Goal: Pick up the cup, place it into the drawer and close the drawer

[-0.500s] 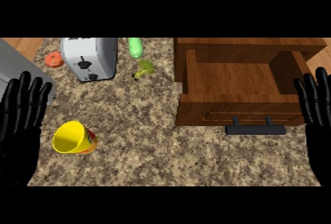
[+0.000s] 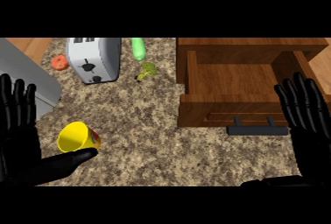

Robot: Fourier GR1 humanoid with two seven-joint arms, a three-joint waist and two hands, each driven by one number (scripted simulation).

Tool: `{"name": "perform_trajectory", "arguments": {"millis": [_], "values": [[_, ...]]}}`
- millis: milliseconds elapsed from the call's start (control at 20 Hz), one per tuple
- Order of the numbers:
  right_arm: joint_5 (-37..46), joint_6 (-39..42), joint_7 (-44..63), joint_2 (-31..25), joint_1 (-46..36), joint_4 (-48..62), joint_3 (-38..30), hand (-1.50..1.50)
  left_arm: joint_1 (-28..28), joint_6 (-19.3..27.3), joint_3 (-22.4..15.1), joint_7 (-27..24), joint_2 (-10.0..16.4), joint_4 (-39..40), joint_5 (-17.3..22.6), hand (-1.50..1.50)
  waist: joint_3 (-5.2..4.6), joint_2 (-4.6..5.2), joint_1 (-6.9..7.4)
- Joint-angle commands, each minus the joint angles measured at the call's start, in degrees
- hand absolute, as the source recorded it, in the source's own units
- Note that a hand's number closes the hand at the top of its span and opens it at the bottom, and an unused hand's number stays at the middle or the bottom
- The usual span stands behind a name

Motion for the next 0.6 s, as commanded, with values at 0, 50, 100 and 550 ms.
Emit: {"name": "perform_trajectory", "arguments": {"millis": [0,50,100,550], "values": [[-3.4,1.2,2.1,0.0,-0.7,0.4,-1.2,-1.50,-0.9,3.5,1.1,-0.4,-1.2,3.1,3.0,-1.50,0.14,-0.10,-0.04],[-3.1,2.0,3.0,-1.0,-1.0,0.0,-1.5,-1.50,-2.0,4.5,0.9,6.0,-1.2,-2.0,0.3,-1.50,0.16,-0.14,0.02],[-2.1,0.9,2.4,0.4,-4.5,3.8,-0.6,-1.50,-2.3,10.2,-5.1,3.1,-1.2,0.0,-2.8,-1.50,0.16,-0.10,0.07],[0.3,1.0,-0.1,2.3,-1.6,3.3,0.3,-1.50,-5.1,11.6,-5.4,1.9,-1.3,4.7,-1.9,-1.50,0.16,-0.13,-0.09]]}}
